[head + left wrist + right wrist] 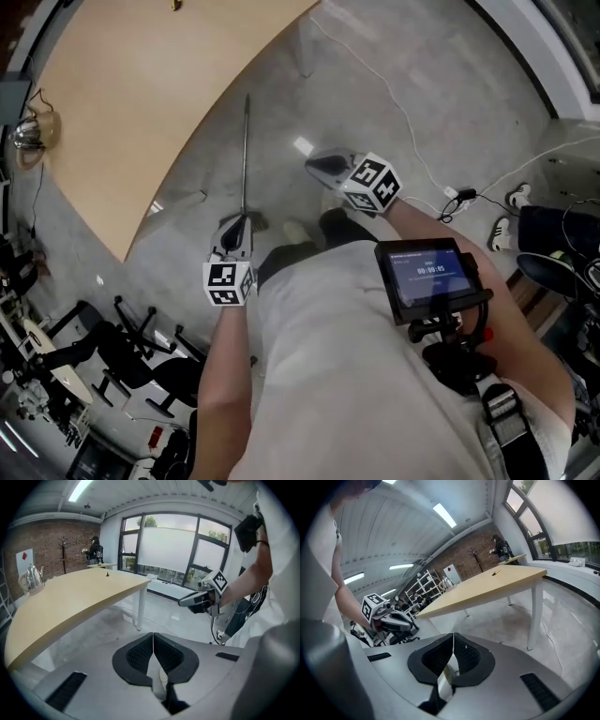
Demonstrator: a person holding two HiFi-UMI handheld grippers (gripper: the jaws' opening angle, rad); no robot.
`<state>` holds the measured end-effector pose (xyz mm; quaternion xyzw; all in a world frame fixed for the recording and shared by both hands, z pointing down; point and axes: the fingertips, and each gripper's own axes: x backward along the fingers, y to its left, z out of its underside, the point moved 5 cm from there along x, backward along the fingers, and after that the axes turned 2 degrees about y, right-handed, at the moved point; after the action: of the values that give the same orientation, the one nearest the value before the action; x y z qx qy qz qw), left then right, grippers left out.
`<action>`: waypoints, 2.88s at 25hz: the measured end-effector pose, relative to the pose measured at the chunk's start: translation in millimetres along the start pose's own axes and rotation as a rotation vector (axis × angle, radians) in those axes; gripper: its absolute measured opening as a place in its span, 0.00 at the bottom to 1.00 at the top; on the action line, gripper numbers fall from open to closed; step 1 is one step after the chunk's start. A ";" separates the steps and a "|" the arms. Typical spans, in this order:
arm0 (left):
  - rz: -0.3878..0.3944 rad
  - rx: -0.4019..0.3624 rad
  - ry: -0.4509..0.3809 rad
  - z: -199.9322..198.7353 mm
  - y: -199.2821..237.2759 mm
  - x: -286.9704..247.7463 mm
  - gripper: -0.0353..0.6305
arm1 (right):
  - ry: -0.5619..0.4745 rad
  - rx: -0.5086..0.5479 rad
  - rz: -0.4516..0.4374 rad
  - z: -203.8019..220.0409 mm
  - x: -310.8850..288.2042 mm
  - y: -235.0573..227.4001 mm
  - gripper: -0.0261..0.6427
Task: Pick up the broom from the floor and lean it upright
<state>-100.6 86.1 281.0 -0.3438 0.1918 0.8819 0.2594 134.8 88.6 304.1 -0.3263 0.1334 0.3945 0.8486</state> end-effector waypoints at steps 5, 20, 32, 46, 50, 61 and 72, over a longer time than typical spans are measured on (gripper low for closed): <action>0.020 0.020 0.064 16.1 17.5 -34.4 0.07 | 0.010 -0.066 0.041 29.0 -15.1 -27.6 0.07; 0.105 -0.069 0.179 127.7 62.4 -169.7 0.07 | -0.002 -0.088 0.158 134.2 -87.4 -95.5 0.07; 0.136 -0.169 0.247 192.1 161.3 -314.7 0.07 | -0.003 -0.052 0.159 187.1 -153.7 -208.5 0.07; -0.008 -0.066 0.352 251.2 247.9 -421.2 0.07 | 0.073 0.066 0.059 181.9 -219.3 -279.5 0.07; -0.040 -0.055 0.403 276.2 277.2 -463.3 0.07 | 0.115 0.144 0.019 190.1 -244.9 -304.1 0.07; -0.133 -0.034 0.494 338.6 333.8 -521.1 0.08 | 0.081 0.171 0.009 204.6 -278.7 -340.2 0.07; -0.164 -0.083 0.596 359.9 357.5 -561.8 0.22 | 0.130 0.064 0.180 258.8 -220.1 -385.3 0.07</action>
<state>-140.3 -194.0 983.0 -0.6120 0.1949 0.7254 0.2476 274.6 -52.4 777.9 -0.3105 0.2295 0.4427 0.8093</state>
